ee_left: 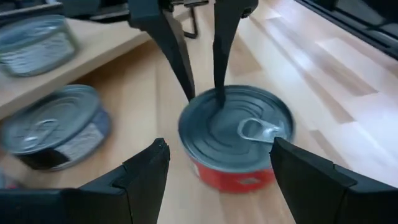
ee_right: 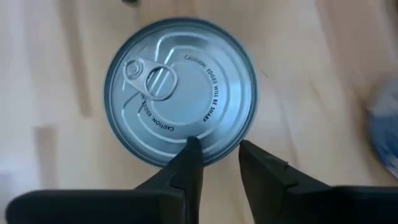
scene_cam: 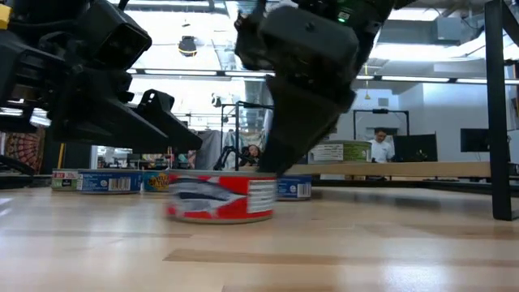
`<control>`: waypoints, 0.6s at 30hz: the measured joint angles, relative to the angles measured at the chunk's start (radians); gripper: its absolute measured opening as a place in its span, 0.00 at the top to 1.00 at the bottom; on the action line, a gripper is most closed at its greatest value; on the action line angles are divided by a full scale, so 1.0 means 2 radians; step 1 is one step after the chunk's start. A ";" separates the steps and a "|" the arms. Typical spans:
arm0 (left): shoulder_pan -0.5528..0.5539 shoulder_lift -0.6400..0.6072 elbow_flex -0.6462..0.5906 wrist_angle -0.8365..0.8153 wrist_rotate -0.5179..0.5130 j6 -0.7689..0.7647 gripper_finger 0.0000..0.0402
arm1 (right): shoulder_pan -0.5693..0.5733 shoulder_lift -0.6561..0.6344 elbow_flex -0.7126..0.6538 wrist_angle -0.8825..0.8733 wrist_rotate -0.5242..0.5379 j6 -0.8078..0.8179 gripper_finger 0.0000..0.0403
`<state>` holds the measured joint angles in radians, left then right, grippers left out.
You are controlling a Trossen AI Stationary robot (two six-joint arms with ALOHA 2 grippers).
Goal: Stack canned seafood by type on shelf
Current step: Stack the red tuna can on top of the green tuna can on the shelf
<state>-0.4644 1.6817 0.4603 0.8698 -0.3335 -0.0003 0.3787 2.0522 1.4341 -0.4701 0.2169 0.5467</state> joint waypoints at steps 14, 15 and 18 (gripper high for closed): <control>-0.005 -0.047 0.000 -0.065 0.034 -0.013 0.33 | 0.019 -0.015 0.013 0.040 0.032 -0.103 0.75; -0.005 -0.047 0.000 -0.065 0.034 -0.018 0.33 | 0.022 -0.015 0.013 0.037 0.029 -0.097 0.75; -0.005 -0.047 0.000 -0.065 0.034 -0.021 0.33 | 0.026 -0.015 0.013 0.015 0.027 -0.073 0.75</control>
<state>-0.4747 1.5883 0.4610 0.7403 -0.2661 -0.0414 0.4310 2.0232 1.4597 -0.4402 0.2717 0.4009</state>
